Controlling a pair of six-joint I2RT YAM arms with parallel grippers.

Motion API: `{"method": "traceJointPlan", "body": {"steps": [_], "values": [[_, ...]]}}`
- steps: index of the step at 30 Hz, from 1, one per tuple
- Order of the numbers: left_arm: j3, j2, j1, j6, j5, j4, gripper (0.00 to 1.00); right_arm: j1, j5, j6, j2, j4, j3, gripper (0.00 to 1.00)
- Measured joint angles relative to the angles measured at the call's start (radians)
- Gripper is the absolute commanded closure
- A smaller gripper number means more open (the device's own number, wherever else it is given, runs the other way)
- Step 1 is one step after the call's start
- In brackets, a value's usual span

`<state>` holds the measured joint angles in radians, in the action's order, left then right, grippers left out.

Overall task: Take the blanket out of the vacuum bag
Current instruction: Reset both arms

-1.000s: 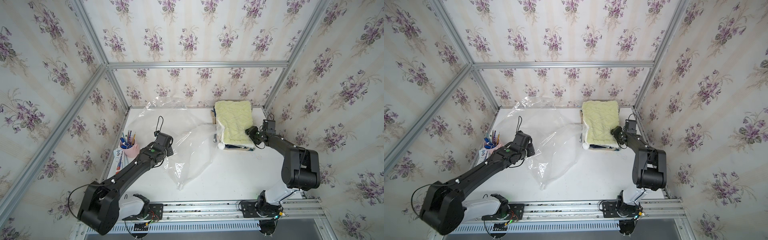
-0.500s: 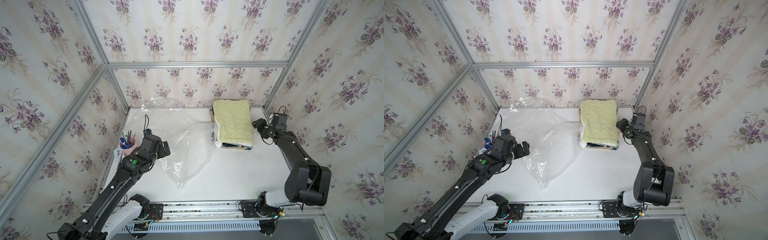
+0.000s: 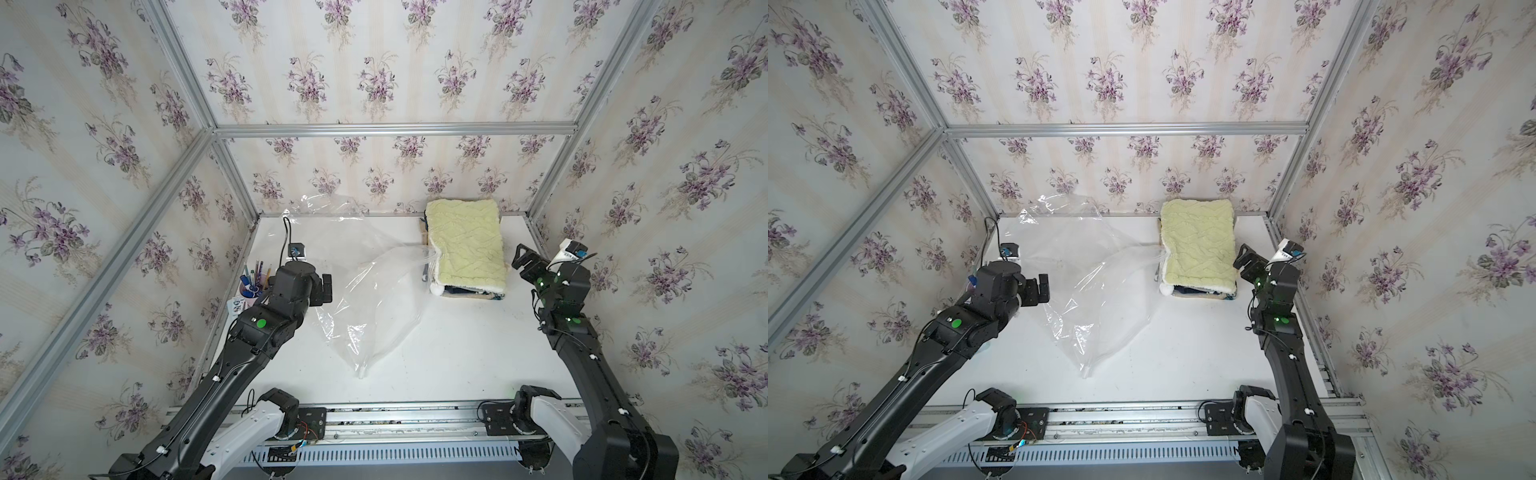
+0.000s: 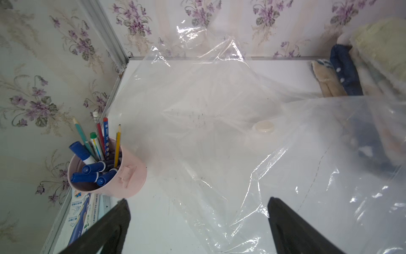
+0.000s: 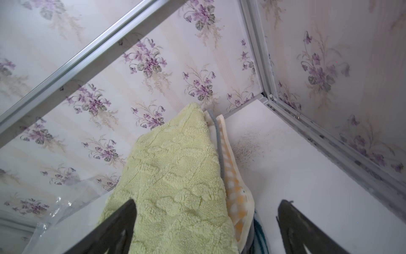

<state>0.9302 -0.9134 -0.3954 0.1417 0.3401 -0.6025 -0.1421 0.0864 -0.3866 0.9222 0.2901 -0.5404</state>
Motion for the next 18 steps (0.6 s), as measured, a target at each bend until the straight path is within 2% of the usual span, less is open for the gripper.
{"method": "traceJointPlan", "body": {"steps": [3, 9, 15, 18], "values": [[-0.069, -0.021, 0.023, -0.090, -0.016, 0.074, 0.00, 0.001, 0.043, 0.085, -0.039, 0.120, 0.115, 0.00], [-0.279, -0.054, 0.143, -0.130, -0.037, 0.332, 0.00, 0.001, 0.060, 0.226, -0.068, 0.240, 0.269, 0.00], [-0.396, -0.230, 0.245, -0.126, -0.028, 0.603, 0.00, 0.001, 0.056, 0.282, -0.066, 0.379, 0.376, 0.00], [-0.423, -0.335, 0.256, -0.123, -0.021, 0.772, 0.00, 0.001, 0.051, 0.285, -0.034, 0.444, 0.411, 0.00]]}}
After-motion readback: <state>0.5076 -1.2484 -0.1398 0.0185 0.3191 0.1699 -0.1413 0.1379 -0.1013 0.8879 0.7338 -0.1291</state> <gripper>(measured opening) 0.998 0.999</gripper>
